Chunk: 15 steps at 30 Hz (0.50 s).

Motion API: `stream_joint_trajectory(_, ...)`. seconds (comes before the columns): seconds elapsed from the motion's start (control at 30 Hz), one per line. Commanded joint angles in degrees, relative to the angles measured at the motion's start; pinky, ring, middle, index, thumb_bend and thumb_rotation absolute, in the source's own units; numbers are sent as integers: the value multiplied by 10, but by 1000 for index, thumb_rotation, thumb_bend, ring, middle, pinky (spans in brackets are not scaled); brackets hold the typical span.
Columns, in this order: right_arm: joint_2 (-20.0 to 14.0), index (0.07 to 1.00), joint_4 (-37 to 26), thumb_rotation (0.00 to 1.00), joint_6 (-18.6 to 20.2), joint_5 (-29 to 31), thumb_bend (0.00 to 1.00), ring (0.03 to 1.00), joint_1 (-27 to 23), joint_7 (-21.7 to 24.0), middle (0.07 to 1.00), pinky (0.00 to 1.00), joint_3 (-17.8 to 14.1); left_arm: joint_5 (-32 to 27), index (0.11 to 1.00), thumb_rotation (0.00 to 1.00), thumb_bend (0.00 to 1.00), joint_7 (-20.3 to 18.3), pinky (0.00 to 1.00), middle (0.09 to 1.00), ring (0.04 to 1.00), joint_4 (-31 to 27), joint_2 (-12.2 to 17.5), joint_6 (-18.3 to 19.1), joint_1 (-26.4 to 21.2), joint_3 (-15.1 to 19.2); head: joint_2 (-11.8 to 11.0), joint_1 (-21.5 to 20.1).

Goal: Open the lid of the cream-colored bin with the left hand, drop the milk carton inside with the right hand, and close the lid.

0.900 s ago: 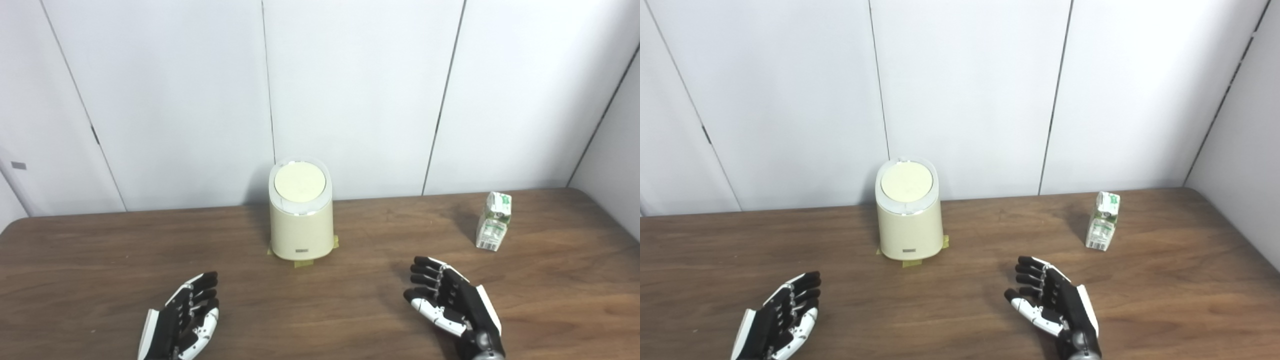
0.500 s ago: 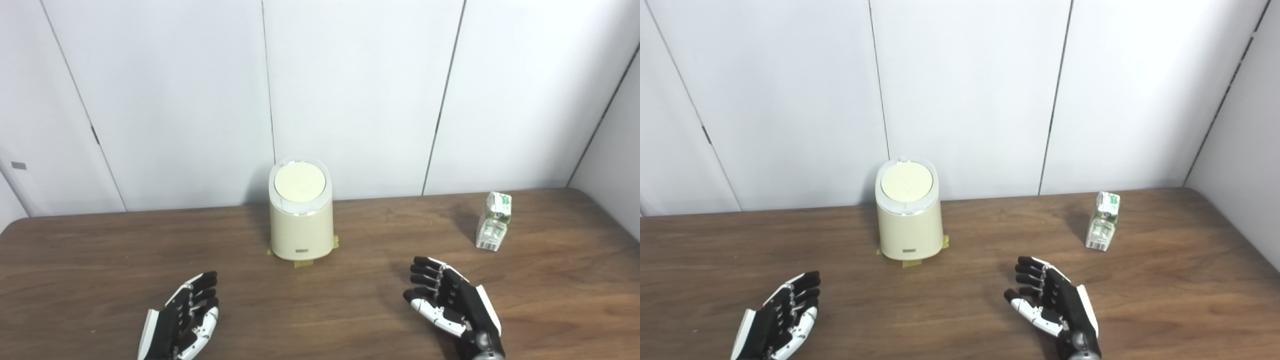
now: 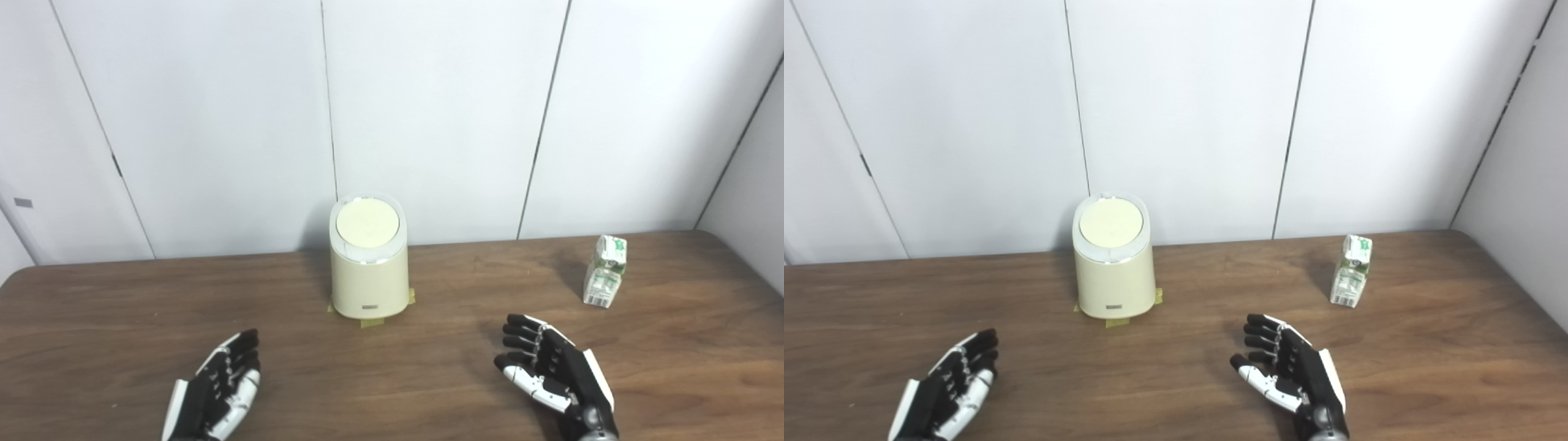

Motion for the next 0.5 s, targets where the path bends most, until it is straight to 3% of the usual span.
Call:
stream_joint_trajectory(0.0,-2,709,0,52,3,2,289,718,-13,6,725,665,2,-9,859,505,315,-5,802,873,857,-30,1,8,-44,1,1,-1)
stream_joint_trajectory(0.1,-3,707,-2,49,5,0,289,719,-12,6,724,666,2,44,903,577,448,6,841,917,907,-42,9,37,-87,-7,1,2)
stream_joint_trajectory(0.2,-4,699,2,57,0,-1,293,714,-12,6,719,662,2,117,986,626,635,21,973,990,989,-54,11,98,-140,-23,1,2)
stream_joint_trajectory(0.3,-2,696,4,51,0,1,295,713,-12,5,717,658,2,142,999,517,794,25,998,999,999,-41,6,141,-207,-28,0,2)
stream_joint_trajectory(0.47,-1,696,3,40,0,0,291,714,-14,4,718,660,3,183,1000,424,862,18,1000,1000,1000,-10,-9,182,-288,-38,2,3)
